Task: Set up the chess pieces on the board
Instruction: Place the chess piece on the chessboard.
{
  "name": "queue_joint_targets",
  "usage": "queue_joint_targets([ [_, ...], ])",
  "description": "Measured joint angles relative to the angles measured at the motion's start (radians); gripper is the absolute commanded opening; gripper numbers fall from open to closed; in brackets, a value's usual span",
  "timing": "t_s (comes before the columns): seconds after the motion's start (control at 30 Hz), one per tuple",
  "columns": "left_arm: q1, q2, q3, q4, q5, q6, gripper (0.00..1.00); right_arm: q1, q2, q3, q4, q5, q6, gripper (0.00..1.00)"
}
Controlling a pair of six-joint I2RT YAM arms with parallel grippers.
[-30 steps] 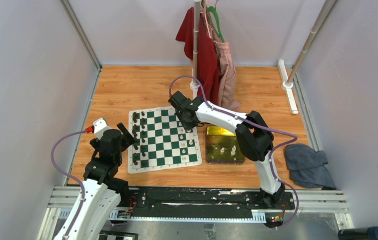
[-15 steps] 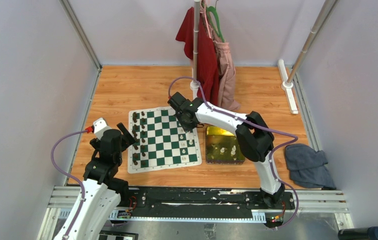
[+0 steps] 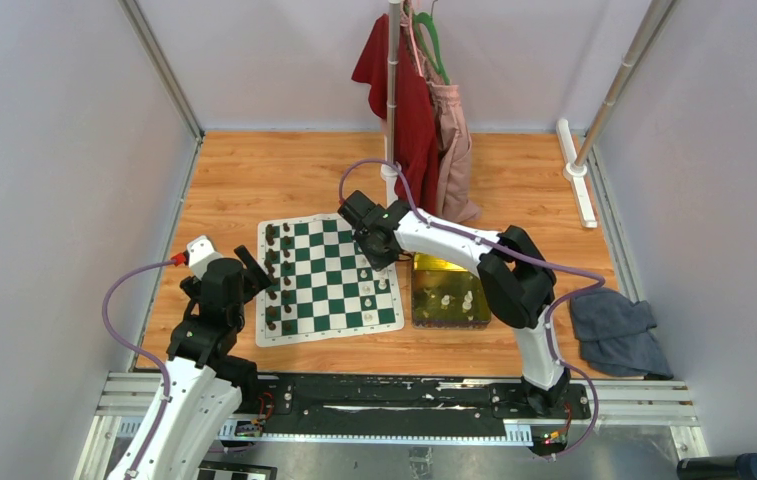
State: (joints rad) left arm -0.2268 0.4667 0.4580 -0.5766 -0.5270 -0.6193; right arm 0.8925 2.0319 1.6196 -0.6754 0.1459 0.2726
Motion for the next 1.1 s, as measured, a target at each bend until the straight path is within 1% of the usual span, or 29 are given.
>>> queue_joint_targets([
  [0.27,0.0,0.0,0.0,0.0,0.0,0.0,1.0,0.005,-0.006,-0.004,-0.007,0.0,0.0,0.05],
  [0.4,0.0,0.0,0.0,0.0,0.0,0.0,1.0,0.005,-0.006,-0.004,-0.009,0.0,0.0,0.08],
  [0.5,0.0,0.0,0.0,0.0,0.0,0.0,1.0,0.005,-0.006,-0.004,-0.011,-0.001,-0.001,0.15],
  [0.63,0.0,0.0,0.0,0.0,0.0,0.0,1.0,0.005,-0.006,-0.004,-0.013,-0.005,0.0,0.33],
  [0.77,0.0,0.0,0.0,0.0,0.0,0.0,1.0,0.005,-0.006,-0.004,-0.014,-0.008,-0.005,0.41],
  [1.1,0.0,0.0,0.0,0.0,0.0,0.0,1.0,0.006,-0.006,-0.004,-0.013,-0.007,-0.008,0.41],
])
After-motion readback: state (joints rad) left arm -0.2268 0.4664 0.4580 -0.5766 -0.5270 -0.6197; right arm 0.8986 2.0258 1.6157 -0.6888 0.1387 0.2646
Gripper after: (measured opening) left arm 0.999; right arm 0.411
